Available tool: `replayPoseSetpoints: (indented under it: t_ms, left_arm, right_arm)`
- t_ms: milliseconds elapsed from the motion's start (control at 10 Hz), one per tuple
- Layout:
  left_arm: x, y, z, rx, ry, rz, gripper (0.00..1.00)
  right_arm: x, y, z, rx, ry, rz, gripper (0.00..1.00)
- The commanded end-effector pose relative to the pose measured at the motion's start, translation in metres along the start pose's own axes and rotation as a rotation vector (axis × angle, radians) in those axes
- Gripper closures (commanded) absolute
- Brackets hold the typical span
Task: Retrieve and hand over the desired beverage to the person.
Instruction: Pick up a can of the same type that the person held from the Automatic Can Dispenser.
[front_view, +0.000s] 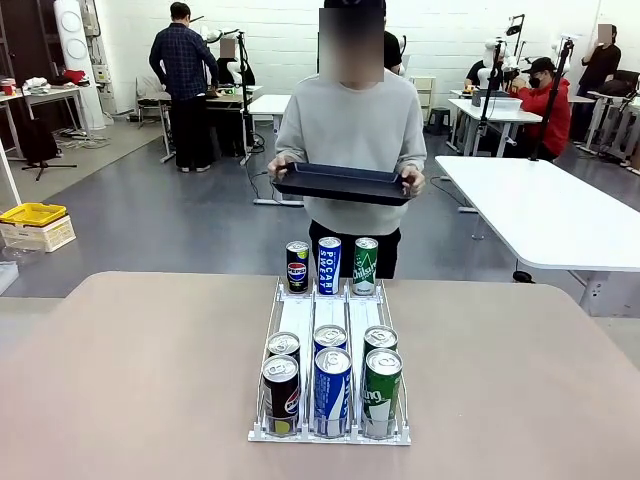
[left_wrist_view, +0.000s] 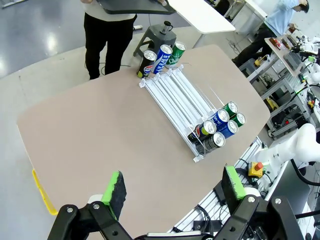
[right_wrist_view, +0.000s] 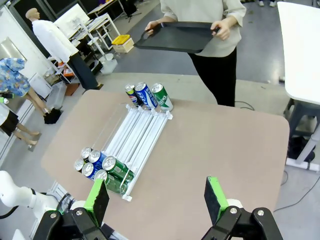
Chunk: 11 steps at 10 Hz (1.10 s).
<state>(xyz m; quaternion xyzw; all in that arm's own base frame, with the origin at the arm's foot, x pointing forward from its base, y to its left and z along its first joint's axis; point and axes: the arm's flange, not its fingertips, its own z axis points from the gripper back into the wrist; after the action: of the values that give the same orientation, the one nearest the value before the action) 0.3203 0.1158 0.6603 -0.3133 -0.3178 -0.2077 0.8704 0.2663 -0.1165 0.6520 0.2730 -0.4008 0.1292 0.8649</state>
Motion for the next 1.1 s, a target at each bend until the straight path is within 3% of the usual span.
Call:
replayPoseSetpoints:
  t_ms: [0,1000]
  left_arm:
    - [0.0002,0.0011,0.0013,-0.011,-0.012,-0.007,0.0]
    - [0.0002,0.0011,0.0013,-0.011,-0.012,-0.007,0.0]
  right_arm:
    - [0.0015,-0.0031,-0.0018,0.003,-0.013,-0.007,0.0]
    - [0.0015,-0.0031,-0.0018,0.003,-0.013,-0.007,0.0]
